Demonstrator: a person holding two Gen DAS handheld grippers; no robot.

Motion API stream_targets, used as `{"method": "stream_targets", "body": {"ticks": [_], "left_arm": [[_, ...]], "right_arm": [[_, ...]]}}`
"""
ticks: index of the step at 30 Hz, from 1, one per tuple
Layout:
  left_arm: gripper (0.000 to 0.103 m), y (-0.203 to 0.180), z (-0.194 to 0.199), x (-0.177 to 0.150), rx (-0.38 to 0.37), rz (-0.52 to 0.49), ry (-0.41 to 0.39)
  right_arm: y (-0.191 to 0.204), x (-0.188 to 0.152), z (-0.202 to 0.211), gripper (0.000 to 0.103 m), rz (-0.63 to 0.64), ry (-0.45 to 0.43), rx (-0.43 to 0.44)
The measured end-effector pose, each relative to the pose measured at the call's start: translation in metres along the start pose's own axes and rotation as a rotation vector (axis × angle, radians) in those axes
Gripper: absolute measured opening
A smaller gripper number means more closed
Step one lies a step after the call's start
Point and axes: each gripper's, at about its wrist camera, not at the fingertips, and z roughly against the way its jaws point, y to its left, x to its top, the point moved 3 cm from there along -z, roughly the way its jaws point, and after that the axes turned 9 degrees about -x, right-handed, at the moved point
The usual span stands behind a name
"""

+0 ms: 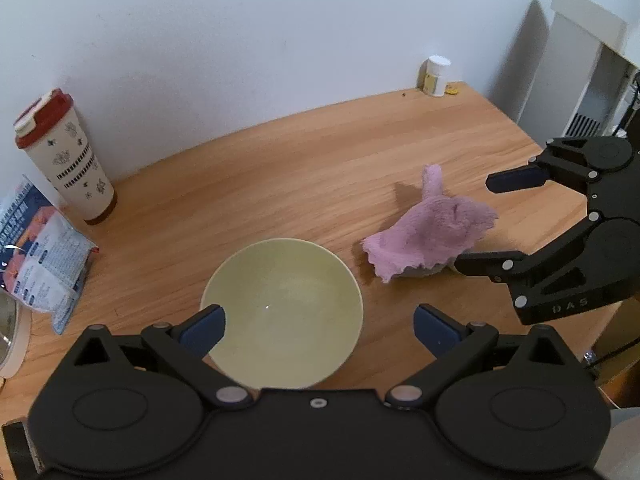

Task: Clean bowl
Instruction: 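Move the right gripper to the pink cloth while the left gripper approaches the bowl, then close the right gripper on the pink cloth and lift it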

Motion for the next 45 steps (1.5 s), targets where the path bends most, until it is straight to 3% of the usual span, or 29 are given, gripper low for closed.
{"method": "stream_targets", "body": {"ticks": [7, 12, 14, 25, 31, 38, 42, 45], "left_arm": [[0.085, -0.007, -0.023, -0.003, -0.017, -0.022, 0.025], [0.08, -0.009, -0.034, -0.007, 0.007, 0.004, 0.05], [0.079, -0.012, -0.037, -0.01, 0.02, -0.003, 0.047], [0.064, -0.018, -0.058, -0.015, 0.026, -0.042, 0.109], [0.046, -0.013, -0.064, -0.016, -0.013, -0.068, 0.144], [0.044, -0.008, -0.073, -0.014, -0.034, -0.088, 0.174], [0.035, -0.005, -0.079, -0.012, -0.049, -0.096, 0.191], [0.035, -0.005, -0.08, -0.013, -0.055, -0.114, 0.197]], "right_arm": [[-0.009, -0.01, -0.036, 0.082, 0.041, 0.049, 0.058], [-0.014, -0.01, -0.047, 0.073, 0.051, 0.069, 0.094], [-0.013, -0.01, -0.05, 0.063, 0.076, 0.068, 0.103], [-0.011, -0.007, -0.046, 0.065, 0.114, 0.021, 0.037], [-0.004, -0.004, -0.057, 0.068, 0.109, 0.042, 0.011], [0.003, -0.003, -0.065, 0.068, 0.107, 0.065, -0.002], [0.006, -0.007, -0.067, 0.068, 0.094, 0.08, -0.023], [0.007, -0.009, -0.067, 0.066, 0.071, 0.084, -0.028]]}}
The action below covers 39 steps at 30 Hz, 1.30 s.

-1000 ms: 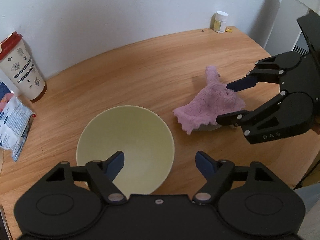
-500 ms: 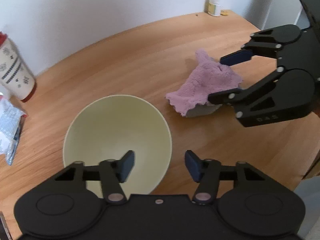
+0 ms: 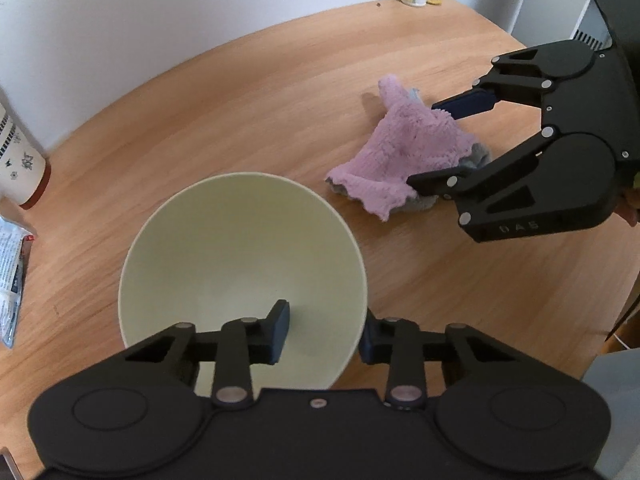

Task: Clean bowl
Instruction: 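Close the right gripper on the pink cloth and lift it, then grip the bowl rim with the left gripper while the right gripper brings the cloth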

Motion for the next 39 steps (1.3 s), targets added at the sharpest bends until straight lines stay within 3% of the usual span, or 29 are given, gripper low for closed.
{"method": "stream_targets", "body": {"ticks": [4, 10, 17, 24, 27, 29, 32, 39], "left_arm": [[0.031, -0.002, 0.0, -0.003, -0.005, -0.051, -0.005], [0.025, -0.005, 0.001, -0.004, -0.025, -0.103, -0.026], [0.014, 0.001, 0.012, -0.008, -0.048, -0.14, -0.077], [0.007, 0.028, 0.033, -0.013, -0.114, -0.039, -0.157], [0.007, 0.039, 0.043, -0.013, -0.135, 0.011, -0.202], [0.007, 0.055, 0.05, -0.016, -0.177, 0.095, -0.229], [0.007, 0.068, 0.055, -0.023, -0.202, 0.143, -0.246], [0.007, 0.088, 0.066, -0.045, -0.286, 0.225, -0.294]], "right_arm": [[-0.002, 0.002, -0.002, 0.058, -0.05, 0.027, 0.025], [-0.003, -0.001, 0.004, 0.035, -0.114, 0.053, 0.054], [-0.015, -0.008, 0.024, 0.032, -0.296, 0.061, 0.101], [-0.015, -0.005, 0.05, 0.032, -0.453, 0.019, 0.175], [-0.013, 0.003, 0.063, 0.032, -0.522, -0.021, 0.241], [-0.01, 0.009, 0.073, 0.032, -0.599, -0.061, 0.325], [-0.001, 0.018, 0.081, 0.032, -0.657, -0.095, 0.424], [0.033, 0.04, 0.068, 0.032, -0.669, -0.044, 0.545]]}}
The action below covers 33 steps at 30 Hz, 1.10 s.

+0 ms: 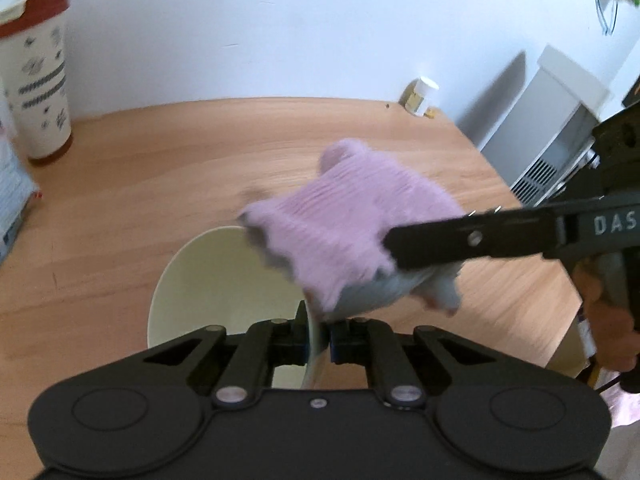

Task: Clean bowl
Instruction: 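Grip the bowl rim with the left gripper while the right gripper brings the cloth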

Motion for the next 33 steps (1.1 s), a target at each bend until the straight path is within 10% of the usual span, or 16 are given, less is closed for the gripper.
{"method": "stream_targets", "body": {"ticks": [33], "left_arm": [[0.008, 0.04, 0.026, -0.007, -0.15, 0.133, -0.023]], "right_arm": [[-0.007, 0.032, -0.095, 0.032, -0.16, 0.183, 0.036]]}}
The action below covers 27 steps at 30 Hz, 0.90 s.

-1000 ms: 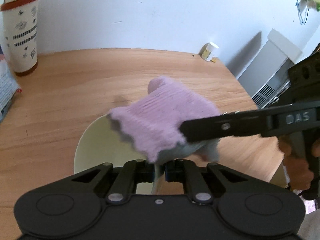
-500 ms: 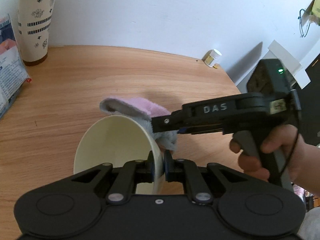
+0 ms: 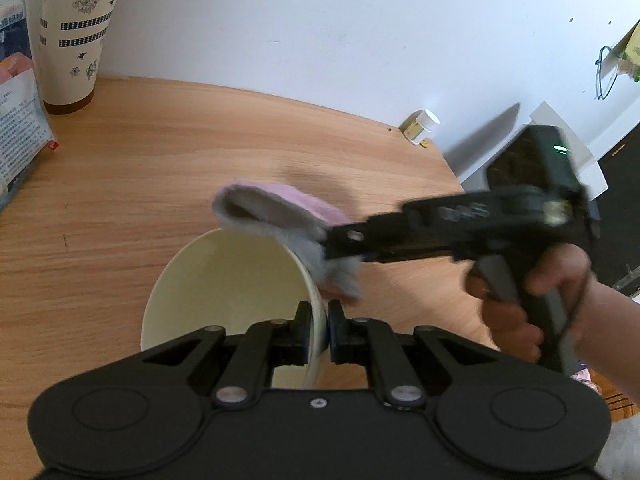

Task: Clean bowl
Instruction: 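Grip the bowl rim with the left gripper while the right gripper brings the cloth, then wipe the cloth in the right gripper across the bowl's inside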

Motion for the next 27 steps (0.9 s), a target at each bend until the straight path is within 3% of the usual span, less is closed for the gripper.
{"method": "stream_targets", "body": {"ticks": [5, 12, 16, 22, 27], "left_arm": [[0.007, 0.002, 0.006, 0.0, -0.04, 0.02, -0.028], [0.008, -0.008, 0.0, 0.005, -0.122, -0.015, -0.053], [0.008, -0.016, -0.011, 0.01, -0.196, -0.052, -0.063], [0.008, -0.025, -0.023, 0.008, -0.203, -0.116, -0.024], [0.008, -0.022, -0.01, -0.006, -0.191, -0.056, -0.005]], "right_arm": [[-0.014, 0.005, -0.025, 0.032, -0.01, 0.057, -0.04], [-0.02, 0.004, 0.019, 0.032, -0.071, -0.016, 0.039], [-0.024, 0.002, 0.046, 0.032, -0.069, -0.063, 0.022], [-0.035, -0.003, 0.068, 0.032, -0.067, -0.1, -0.016], [-0.028, -0.009, 0.063, 0.032, -0.021, -0.083, -0.035]]}}
